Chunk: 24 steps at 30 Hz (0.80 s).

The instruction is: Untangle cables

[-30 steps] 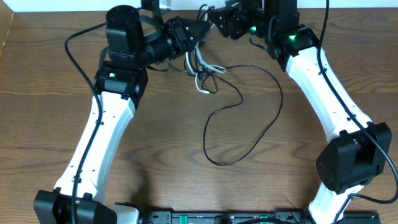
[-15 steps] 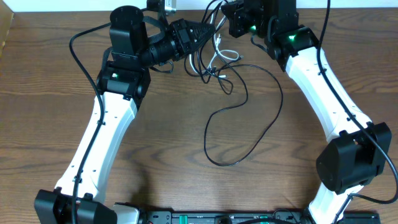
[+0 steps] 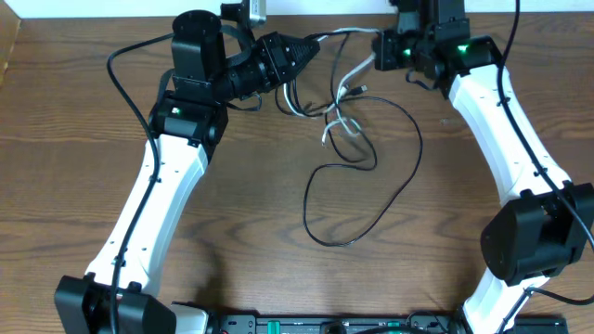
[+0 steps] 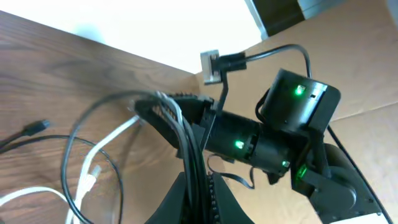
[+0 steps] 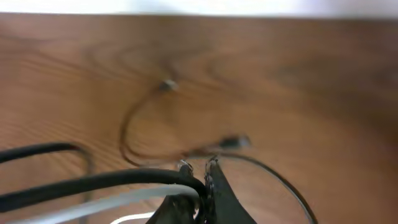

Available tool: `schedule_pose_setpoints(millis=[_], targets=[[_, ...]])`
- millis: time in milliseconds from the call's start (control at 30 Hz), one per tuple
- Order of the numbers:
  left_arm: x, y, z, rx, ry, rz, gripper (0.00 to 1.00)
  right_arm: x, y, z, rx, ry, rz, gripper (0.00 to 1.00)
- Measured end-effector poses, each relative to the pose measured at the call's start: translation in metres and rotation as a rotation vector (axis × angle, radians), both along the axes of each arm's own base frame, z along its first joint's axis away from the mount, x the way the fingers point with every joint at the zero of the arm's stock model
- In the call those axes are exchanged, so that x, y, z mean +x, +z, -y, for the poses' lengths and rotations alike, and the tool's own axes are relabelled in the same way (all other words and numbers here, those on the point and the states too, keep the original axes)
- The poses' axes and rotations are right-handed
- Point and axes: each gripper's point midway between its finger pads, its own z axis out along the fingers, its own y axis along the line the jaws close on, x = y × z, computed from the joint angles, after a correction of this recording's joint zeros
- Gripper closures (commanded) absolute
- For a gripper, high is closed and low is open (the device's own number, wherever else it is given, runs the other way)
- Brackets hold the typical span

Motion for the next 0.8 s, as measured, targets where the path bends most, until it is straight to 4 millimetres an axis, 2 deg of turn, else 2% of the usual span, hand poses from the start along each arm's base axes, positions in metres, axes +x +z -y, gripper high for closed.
schedule_pose_setpoints(millis=[133,167,300,400,433,533,567,633,700,800], targets=[[0.006,-0.001,-0.012,0.005,0.026,0.004,0.93,-0.007,-0.012,0.019,-0.058,-0.065,-0.06,0.99],[0.01,-0.001,-0.02,0.004,0.043,0.003,0.93,-0.01,-0.017,0.028,-0.079,-0.094,-0.086,0.99],[0.013,-0.001,-0.03,0.001,0.057,0.002,0.92,-0.016,-0.034,0.061,-0.118,-0.17,-0.17,0.99],[0.017,-0.001,-0.04,0.001,0.075,0.004,0.85,-0.019,-0.053,0.084,-0.145,-0.22,-0.235,0.99],[0.02,0.002,-0.048,0.002,0.094,0.017,0.83,-0.019,-0.067,0.105,-0.168,-0.264,-0.274,0.99],[0.028,0.003,-0.069,0.009,0.154,0.029,0.78,-0.019,-0.084,0.126,-0.179,-0.267,-0.314,0.99],[0.03,0.004,-0.074,0.01,0.168,0.033,0.78,-0.02,-0.087,0.128,-0.172,-0.243,-0.32,0.99],[0.031,0.004,-0.076,0.014,0.173,0.037,0.77,-0.021,-0.086,0.116,-0.145,-0.16,-0.314,0.99],[0.03,0.002,-0.075,0.016,0.17,0.027,0.77,-0.028,-0.085,0.089,-0.103,-0.023,-0.312,0.99],[0.028,-0.004,-0.075,0.033,0.166,0.01,0.77,-0.04,-0.083,0.06,-0.059,0.112,-0.325,0.99]])
